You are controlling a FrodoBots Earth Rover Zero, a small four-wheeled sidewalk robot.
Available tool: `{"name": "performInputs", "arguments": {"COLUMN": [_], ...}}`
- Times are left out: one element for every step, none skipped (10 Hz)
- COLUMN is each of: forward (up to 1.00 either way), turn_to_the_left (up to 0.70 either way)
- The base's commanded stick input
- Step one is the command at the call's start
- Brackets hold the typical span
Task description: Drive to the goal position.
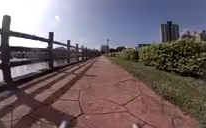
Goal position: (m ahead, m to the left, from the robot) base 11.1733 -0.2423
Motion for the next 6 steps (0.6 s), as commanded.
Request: {"name": "performInputs", "arguments": {"forward": [0.5, 0.5, 0.5, 0.5, 0.5, 0.5], "turn_to_the_left": [0.0, 0.0, 0.0, 0.0, 0.0, 0.0]}}
